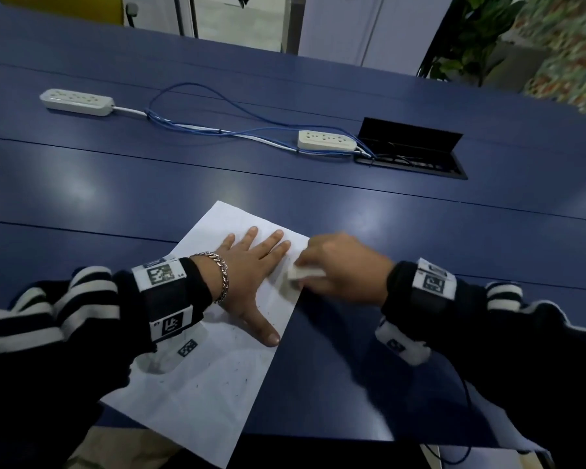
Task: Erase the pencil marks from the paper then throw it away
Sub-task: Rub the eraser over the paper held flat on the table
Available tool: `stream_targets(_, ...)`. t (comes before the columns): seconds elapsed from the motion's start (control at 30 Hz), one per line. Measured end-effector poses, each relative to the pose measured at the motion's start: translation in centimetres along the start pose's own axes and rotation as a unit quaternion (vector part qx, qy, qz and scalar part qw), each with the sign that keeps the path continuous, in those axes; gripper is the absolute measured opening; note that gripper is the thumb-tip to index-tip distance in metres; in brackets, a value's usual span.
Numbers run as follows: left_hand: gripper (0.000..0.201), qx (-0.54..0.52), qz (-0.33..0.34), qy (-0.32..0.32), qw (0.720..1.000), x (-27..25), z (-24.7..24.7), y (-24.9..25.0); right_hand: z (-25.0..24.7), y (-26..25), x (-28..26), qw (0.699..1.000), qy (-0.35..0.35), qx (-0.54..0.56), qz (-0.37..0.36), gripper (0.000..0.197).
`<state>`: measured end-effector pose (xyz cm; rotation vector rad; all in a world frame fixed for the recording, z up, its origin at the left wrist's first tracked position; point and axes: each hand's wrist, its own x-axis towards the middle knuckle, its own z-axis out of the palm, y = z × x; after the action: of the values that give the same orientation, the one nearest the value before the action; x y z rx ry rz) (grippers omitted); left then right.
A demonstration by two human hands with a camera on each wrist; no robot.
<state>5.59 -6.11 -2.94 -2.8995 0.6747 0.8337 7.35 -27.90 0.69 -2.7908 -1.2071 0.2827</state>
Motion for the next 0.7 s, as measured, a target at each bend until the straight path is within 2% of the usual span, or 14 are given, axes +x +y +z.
stream_targets(0.07, 0.169, -0.005, 0.001, -0.003, 1.0, 0.0, -0.1, -0.1, -0.6, 1.2, 0.8, 0.998, 0.026, -0.01, 0.055, 0.032)
stream_targets(0.1, 0.169, -0.004, 0.001, -0.001, 1.0, 0.0, -0.1, -0.1, -0.5, 1.0, 0.8, 0.998, 0.033, -0.012, 0.052, 0.031)
stream_targets(0.17, 0.17, 0.002, 0.001, 0.002, 1.0, 0.0, -0.2, 0.0, -0.1, -1.0, -0.2, 1.0, 0.024, -0.002, 0.002, 0.023)
stream_targets(0.27, 0.17, 0.014, -0.002, 0.0, 1.0, 0.1, -0.2, 0.2, 0.1, -3.2, -1.8, 0.998, -0.037, 0.014, -0.051, 0.018)
stream_targets(0.43, 0.17, 0.012, -0.006, -0.01, 1.0, 0.0, -0.2, 0.1, -1.3, 0.2, 0.4, 0.999, 0.011, -0.03, 0.042, 0.029)
stream_targets(0.5, 0.171, 0.015, -0.008, -0.011, 1.0, 0.1, -0.3, 0.2, -1.1, -1.1, 0.0, 0.999, 0.011, -0.031, 0.013, 0.021)
stream_targets(0.6, 0.172, 0.027, -0.01, -0.009, 1.0, 0.1, -0.3, 0.4, -0.4, -4.1, -1.7, 0.997, -0.045, -0.008, -0.065, 0.016)
stream_targets(0.63, 0.172, 0.027, -0.01, -0.009, 1.0, 0.1, -0.3, 0.4, -0.5, -4.0, -1.7, 0.996, -0.06, -0.005, -0.067, 0.018)
stream_targets(0.7, 0.172, 0.018, -0.008, -0.011, 1.0, 0.0, -0.3, 0.3, -0.9, -2.1, -0.7, 0.999, -0.042, 0.001, -0.032, 0.023)
